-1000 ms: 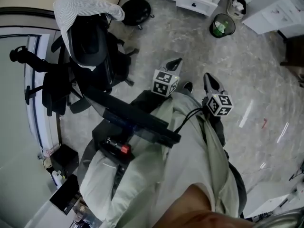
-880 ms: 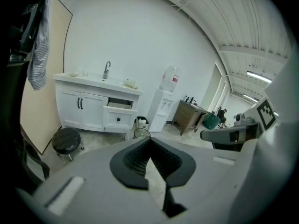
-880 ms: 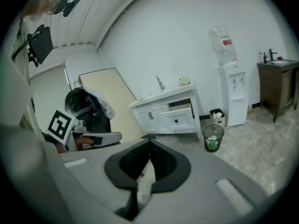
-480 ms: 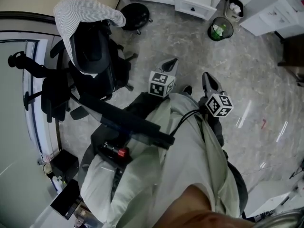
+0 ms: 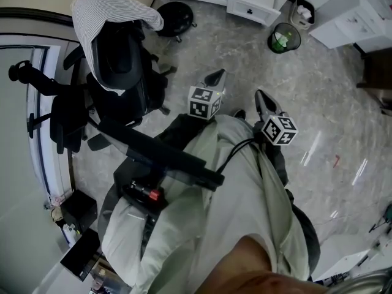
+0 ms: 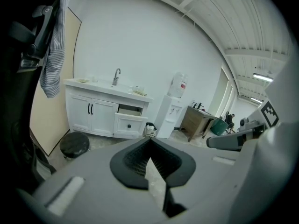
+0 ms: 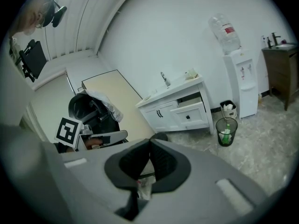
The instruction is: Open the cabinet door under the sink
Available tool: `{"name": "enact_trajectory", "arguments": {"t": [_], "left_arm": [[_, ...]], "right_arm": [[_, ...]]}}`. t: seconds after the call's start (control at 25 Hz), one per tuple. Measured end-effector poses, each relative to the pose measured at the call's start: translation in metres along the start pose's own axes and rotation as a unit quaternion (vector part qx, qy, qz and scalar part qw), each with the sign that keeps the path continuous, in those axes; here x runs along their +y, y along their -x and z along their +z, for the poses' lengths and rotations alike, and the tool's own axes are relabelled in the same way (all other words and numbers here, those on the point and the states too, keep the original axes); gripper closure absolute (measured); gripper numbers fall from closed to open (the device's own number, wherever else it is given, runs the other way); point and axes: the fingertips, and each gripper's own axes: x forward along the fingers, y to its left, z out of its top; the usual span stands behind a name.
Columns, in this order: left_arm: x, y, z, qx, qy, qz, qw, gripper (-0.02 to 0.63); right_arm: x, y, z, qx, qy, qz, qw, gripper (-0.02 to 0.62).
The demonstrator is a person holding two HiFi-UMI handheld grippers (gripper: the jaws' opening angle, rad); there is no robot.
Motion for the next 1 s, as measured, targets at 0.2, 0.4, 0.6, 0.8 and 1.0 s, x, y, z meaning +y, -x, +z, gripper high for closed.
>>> {"name": "enact_trajectory", "arguments": {"t": [0.2,0.4,0.6,0.8,1.0], "left_arm": [[-0.001,0.000,-0.001,0.003,0.002,0.001,1.0000,0.598],[-0.004,0.004,-0.009,0.008,0.004,0.002,1.0000,0.600],[-0.002,0.007,-0.015,0.011,0.010,0.008,0.9999,0.600],[0.002,0.010,-0.018,0.011,0.016,0.018,0.9996,0.600],[0.009,0.014,-0.024,0.012,0.020,0.026,0.9994,0.598]], "right_arm": [[-0.003,0.002,-0.002,0.002,-0.007,-0.002,1.000,0.592],[-0.001,0.007,-0.010,0.007,-0.016,0.002,1.000,0.592],[-0.001,0.006,-0.015,0.013,-0.023,0.008,1.000,0.592],[0.001,0.002,-0.020,0.030,-0.022,0.017,0.999,0.592],[0.005,-0.005,-0.027,0.039,-0.018,0.027,0.999,0.592]]}}
